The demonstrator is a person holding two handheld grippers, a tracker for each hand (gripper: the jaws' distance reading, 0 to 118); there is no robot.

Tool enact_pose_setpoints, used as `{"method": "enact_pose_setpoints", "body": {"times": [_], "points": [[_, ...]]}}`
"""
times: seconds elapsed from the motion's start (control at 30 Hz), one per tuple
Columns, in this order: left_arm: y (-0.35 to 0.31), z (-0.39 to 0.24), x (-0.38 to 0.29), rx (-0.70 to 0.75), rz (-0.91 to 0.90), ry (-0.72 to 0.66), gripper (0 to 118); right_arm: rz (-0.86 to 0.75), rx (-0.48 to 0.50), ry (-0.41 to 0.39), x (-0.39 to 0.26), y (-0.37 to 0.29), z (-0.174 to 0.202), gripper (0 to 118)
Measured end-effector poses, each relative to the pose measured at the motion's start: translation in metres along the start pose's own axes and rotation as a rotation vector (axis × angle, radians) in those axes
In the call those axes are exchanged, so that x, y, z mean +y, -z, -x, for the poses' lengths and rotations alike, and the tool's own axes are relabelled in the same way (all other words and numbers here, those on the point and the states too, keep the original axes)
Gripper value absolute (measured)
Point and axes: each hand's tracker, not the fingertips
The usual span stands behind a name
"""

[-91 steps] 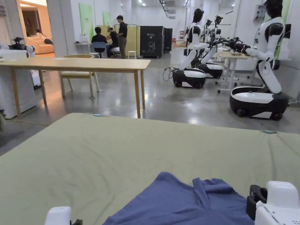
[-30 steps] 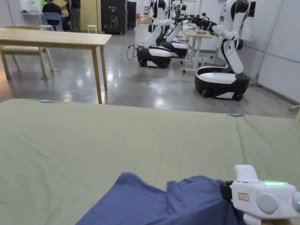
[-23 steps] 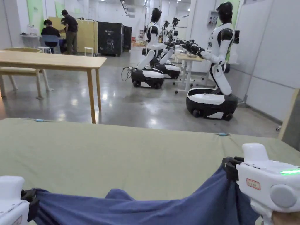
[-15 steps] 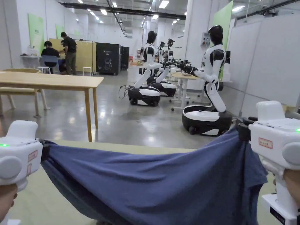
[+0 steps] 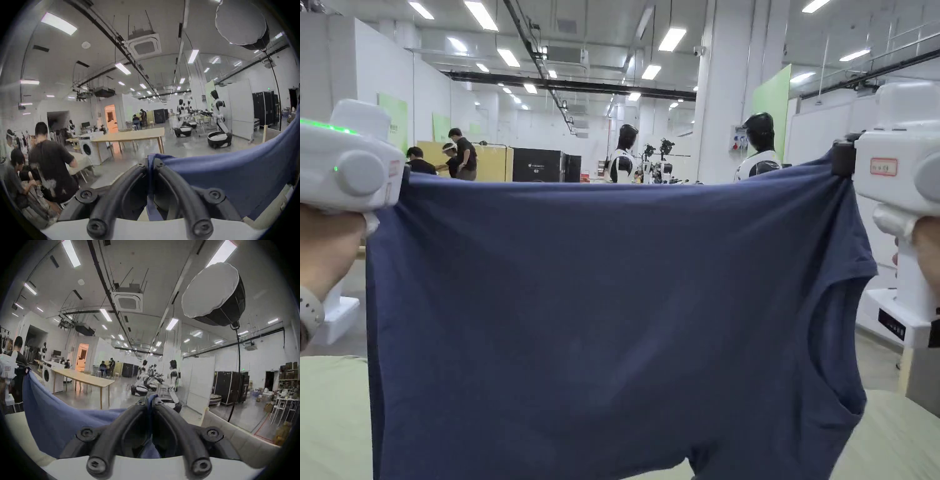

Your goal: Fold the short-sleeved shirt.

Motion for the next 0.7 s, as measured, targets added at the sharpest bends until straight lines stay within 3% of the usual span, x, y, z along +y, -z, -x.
{"method": "enact_pose_setpoints", "body": {"times": [0.17,0.33,0.4,0.47,0.57,0.7], "points": [[0.005,0.003,-0.005,0.004,-0.005,0.02,3,-0.002,-0.006,0.013,-0.015,0.013,0.002,5],[0.025,-0.008,-0.082,-0.015,0.081,-0.001,3,0.079,-0.007,0.053,-0.084,0.015,0.011,5],[0.027,-0.015,-0.116,-0.031,0.121,-0.02,3,0.098,-0.043,0.023,-0.119,0.009,0.019,5],[0.021,-0.022,-0.141,-0.03,0.131,-0.023,3,0.106,-0.047,0.007,-0.142,-0.003,0.022,5],[0.001,-0.019,-0.162,-0.096,0.168,-0.071,3,0.127,-0.019,0.065,-0.153,-0.026,0.01,5],[-0.055,-0.007,-0.187,-0.151,0.178,-0.12,3,0.134,0.007,0.064,-0.166,-0.091,-0.003,5]]}}
